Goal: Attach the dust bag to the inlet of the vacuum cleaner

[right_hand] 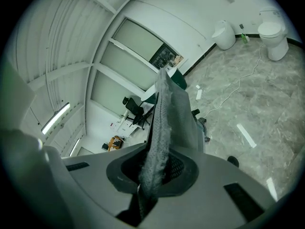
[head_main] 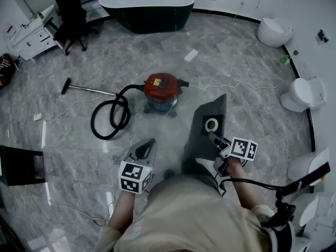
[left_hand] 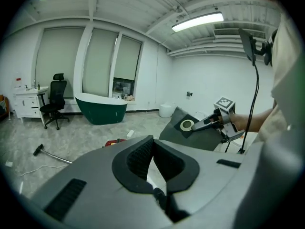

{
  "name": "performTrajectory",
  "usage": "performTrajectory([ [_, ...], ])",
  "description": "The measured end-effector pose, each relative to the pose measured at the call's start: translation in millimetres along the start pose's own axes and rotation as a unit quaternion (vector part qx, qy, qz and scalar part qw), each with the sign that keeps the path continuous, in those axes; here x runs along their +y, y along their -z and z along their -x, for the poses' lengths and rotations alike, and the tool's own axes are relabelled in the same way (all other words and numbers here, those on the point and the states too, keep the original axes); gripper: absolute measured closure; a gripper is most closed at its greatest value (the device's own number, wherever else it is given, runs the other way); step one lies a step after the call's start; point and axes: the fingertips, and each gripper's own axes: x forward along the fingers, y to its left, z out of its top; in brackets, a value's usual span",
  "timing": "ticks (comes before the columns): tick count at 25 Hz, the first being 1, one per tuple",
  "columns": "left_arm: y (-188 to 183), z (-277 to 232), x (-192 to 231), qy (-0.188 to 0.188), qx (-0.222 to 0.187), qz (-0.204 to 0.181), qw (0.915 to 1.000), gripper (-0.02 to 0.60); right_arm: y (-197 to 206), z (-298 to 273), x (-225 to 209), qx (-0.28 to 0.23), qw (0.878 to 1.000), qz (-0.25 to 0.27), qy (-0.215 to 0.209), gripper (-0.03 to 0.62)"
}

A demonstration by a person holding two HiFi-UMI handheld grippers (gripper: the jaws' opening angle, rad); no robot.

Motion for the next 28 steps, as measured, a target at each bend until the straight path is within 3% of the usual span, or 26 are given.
performTrajectory([
  [14, -72, -155, -2, -0.007, 0.065, -0.026, 0.9975, 0.586, -113, -67, -84, 0.058, 0.998, -0.031, -0.01, 0.556],
  [21, -92, -205, 6, -0.009, 0.076, -0.034, 0.9965, 0.586, -159, -89, -131, 0.072, 0.997, -0.02, 0.025, 0.556],
  [28, -89, -232, 45, -0.008, 0.085, -0.02, 0.9962, 0.586, -186, -131, -166, 0.076, 0.994, -0.018, 0.074, 0.556],
])
